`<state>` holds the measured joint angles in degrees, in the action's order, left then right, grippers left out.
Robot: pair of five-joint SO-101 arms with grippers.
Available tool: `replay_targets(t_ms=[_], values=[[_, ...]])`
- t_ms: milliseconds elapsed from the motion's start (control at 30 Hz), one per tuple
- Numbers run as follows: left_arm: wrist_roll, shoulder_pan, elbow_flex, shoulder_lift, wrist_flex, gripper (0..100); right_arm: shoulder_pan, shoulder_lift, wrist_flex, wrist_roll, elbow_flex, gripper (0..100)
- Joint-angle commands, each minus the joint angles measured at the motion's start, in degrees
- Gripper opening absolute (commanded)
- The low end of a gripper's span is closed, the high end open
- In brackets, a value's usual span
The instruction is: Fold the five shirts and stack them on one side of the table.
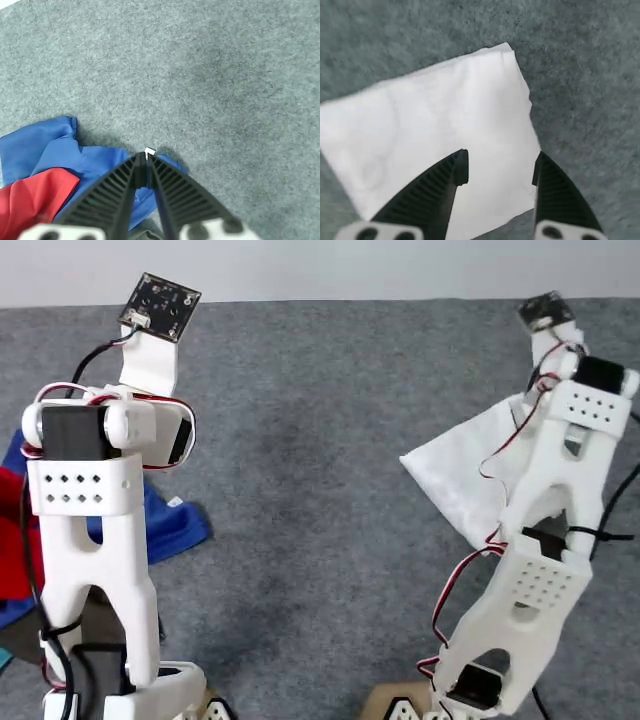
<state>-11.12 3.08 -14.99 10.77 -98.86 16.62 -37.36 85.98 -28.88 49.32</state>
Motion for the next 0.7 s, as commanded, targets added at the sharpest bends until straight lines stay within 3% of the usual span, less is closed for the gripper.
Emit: replay_targets(t_ms=[0,133,300,667], values=[[-0.4,0.3,-0.2,0.2,-0.3,1,-1.2,1.4,4.3,14.4,4.0,21.4],[-0.4,0.3,-0.2,0.2,-0.3,1,-0.9,1.3,13.1,29.0,4.1,21.4],[-0.4,0.4,-0.2,0.1,-0.3,1,0.6,1.3,16.8,38.9,2.1,21.6],[-0.4,0.4,-0.2,0.1,-0.3,1,2.0,0.7,14.0,44.8,-5.1,27.4]])
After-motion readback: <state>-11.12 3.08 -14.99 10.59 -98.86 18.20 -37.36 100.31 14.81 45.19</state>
